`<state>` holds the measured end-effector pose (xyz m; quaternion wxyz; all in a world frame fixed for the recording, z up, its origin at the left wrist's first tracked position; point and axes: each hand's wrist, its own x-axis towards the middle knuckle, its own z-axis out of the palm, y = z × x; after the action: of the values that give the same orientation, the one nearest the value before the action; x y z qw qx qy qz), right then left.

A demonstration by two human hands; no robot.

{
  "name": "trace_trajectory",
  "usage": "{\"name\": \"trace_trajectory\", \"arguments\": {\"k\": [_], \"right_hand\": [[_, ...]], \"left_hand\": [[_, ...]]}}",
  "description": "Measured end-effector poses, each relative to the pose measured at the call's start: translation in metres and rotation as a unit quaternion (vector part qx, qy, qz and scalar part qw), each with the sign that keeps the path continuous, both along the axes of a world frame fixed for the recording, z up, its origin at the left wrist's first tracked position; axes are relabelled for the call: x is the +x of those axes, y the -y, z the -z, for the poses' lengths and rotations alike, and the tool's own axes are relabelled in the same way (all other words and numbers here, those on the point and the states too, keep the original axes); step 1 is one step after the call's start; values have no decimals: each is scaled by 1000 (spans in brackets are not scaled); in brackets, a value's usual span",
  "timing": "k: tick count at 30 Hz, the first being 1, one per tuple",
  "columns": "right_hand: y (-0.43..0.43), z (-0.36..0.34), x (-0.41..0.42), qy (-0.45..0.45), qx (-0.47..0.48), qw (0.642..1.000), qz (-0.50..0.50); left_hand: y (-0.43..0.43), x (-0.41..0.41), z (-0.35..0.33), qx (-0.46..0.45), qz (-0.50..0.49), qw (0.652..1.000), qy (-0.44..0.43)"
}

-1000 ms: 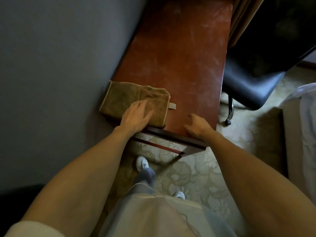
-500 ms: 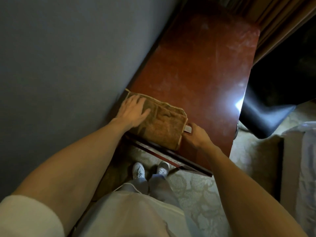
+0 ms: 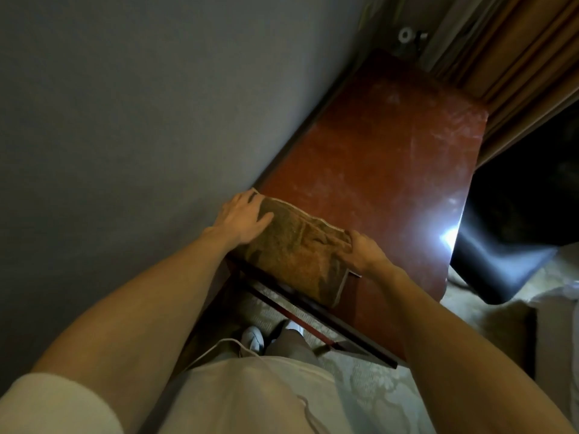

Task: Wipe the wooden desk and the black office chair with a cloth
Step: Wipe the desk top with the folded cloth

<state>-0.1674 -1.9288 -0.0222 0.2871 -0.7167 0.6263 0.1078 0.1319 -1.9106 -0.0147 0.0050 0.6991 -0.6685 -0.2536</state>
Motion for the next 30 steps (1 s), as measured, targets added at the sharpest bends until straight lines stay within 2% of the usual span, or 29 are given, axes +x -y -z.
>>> {"name": "trace_trajectory", "arguments": {"k": [8, 13, 17, 23, 26, 30], "right_hand": [[15, 18, 23, 28, -12, 999, -43], [2, 51, 33, 51, -47, 997, -44], [-13, 82, 37, 29, -63, 997, -41], [-28, 114, 52, 23, -140, 990, -23], [-36, 132, 57, 15, -156, 986, -50], [-38, 157, 57, 3, -189, 980, -60]], "left_hand": [[-8, -3, 24, 36, -19, 999, 7], [-10, -21, 50, 34, 4, 999, 25], [-13, -40, 74, 51, 30, 997, 43], [-19, -52, 109, -24, 78, 992, 92], [-9, -46, 127, -90, 130, 982, 102], [10, -44, 148, -94, 175, 974, 108]]}}
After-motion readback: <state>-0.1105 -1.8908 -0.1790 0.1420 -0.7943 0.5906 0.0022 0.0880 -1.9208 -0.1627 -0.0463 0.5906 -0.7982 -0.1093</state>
